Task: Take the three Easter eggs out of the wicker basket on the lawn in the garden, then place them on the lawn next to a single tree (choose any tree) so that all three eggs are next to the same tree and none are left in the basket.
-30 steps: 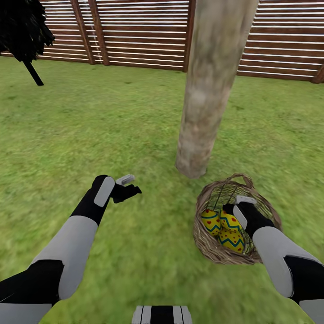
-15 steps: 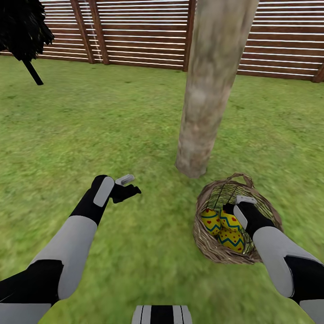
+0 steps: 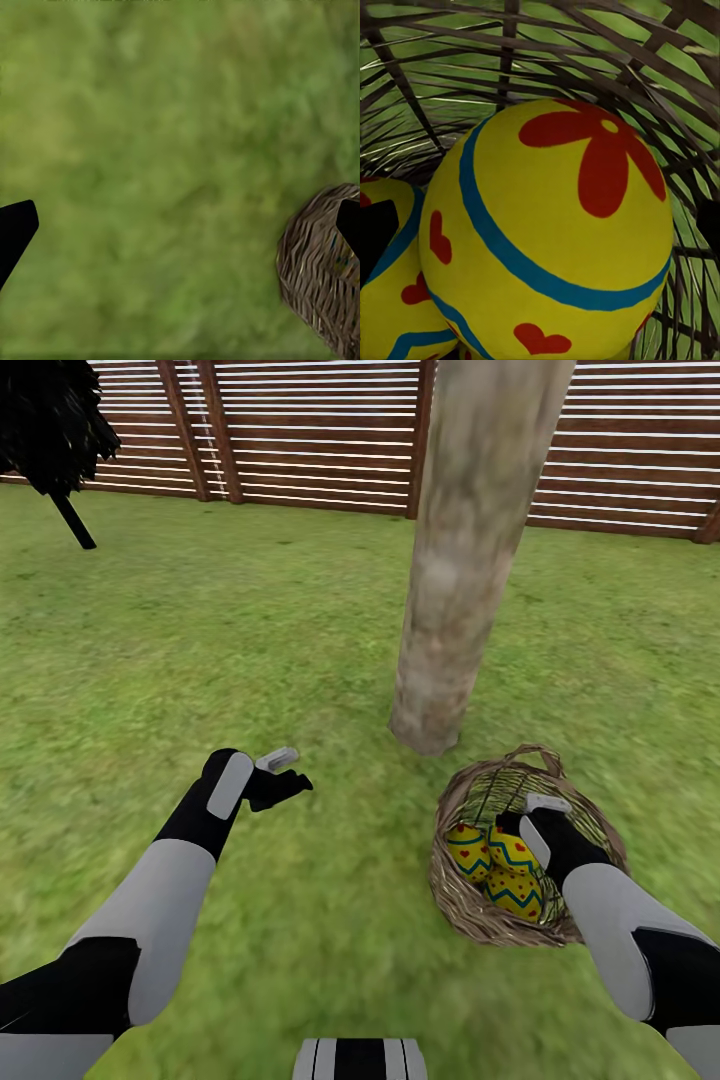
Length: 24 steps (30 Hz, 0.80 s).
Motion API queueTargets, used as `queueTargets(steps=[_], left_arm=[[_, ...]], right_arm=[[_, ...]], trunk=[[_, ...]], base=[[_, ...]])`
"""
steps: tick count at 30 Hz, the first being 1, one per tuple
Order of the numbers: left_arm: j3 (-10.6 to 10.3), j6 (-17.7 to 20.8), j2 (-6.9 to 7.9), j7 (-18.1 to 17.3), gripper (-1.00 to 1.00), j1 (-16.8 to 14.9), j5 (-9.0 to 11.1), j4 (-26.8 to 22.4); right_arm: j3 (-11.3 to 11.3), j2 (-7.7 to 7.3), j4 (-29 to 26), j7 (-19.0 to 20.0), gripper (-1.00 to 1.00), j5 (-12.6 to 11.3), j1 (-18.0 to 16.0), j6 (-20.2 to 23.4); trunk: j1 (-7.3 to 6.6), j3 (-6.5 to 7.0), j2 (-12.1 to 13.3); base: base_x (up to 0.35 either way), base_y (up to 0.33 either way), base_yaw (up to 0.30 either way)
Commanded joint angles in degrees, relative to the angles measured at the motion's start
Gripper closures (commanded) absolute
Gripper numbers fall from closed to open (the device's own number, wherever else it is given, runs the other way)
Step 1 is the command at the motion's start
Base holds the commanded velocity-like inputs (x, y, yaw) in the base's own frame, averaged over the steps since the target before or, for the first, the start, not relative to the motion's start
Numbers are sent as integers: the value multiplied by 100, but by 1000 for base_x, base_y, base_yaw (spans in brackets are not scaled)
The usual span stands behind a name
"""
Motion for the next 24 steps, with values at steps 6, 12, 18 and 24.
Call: queueTargets(steps=[6,12,18,24], left_arm=[[12,15,-4,58,-100,-2,61,-3],[12,19,-4,59,-100,-2,61,-3],[12,23,-4,58,-100,-2,61,-8],[12,23,-4,57,-100,-2,59,-7]], right_arm=[[-2,-6,-12,-27,-100,-44,0,3],[-2,-73,-7,-27,-100,-42,0,1],[-2,-101,-6,-27,-100,-48,0,6],[-2,-97,-12,-32,-100,-49,0,16]], trunk=[[-1,-4,-2],[-1,-4,-2],[-1,-4,-2],[-1,-4,-2]], base=[[0,0,0],[0,0,0],[0,0,0],[0,0,0]])
